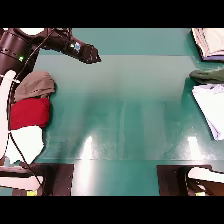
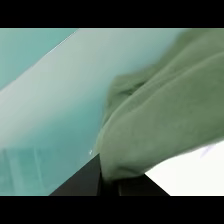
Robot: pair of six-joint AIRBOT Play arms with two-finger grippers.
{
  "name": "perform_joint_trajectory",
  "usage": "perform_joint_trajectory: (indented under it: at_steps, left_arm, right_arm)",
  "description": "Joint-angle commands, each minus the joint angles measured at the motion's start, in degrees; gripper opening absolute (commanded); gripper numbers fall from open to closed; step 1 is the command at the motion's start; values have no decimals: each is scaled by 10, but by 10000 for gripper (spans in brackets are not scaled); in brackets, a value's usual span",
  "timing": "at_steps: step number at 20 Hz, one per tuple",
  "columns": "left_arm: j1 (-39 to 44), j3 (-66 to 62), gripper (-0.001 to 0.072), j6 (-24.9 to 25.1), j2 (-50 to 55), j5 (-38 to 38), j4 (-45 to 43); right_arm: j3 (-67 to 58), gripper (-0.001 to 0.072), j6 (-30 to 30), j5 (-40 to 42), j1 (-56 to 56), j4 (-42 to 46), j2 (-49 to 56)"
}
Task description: Fold the shirts.
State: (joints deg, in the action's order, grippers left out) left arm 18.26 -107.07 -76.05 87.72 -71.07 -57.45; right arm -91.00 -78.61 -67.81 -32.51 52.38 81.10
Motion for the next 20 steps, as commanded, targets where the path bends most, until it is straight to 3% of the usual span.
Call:
perform_joint_trajectory:
  at_steps: [1,7,15,16,19,20]
  left_arm:
    - [0,0,23,0,0,2,-7]
    - [0,0,23,13,0,0,-9]
    - [0,0,23,16,0,-1,-9]
    - [0,0,23,16,0,-1,-9]
    - [0,0,23,16,0,-1,-9]
    - [0,0,23,16,0,-1,-9]
  right_arm:
    - [-25,16,7,-73,-5,31,-23]
    - [-25,16,-3,-139,-5,149,-78]
    - [19,23,-117,-246,-5,396,-105]
    - [42,60,-121,-254,-5,430,-114]
    - [108,622,-125,-255,-5,533,-134]
    - [125,655,-129,-253,-5,557,-137]
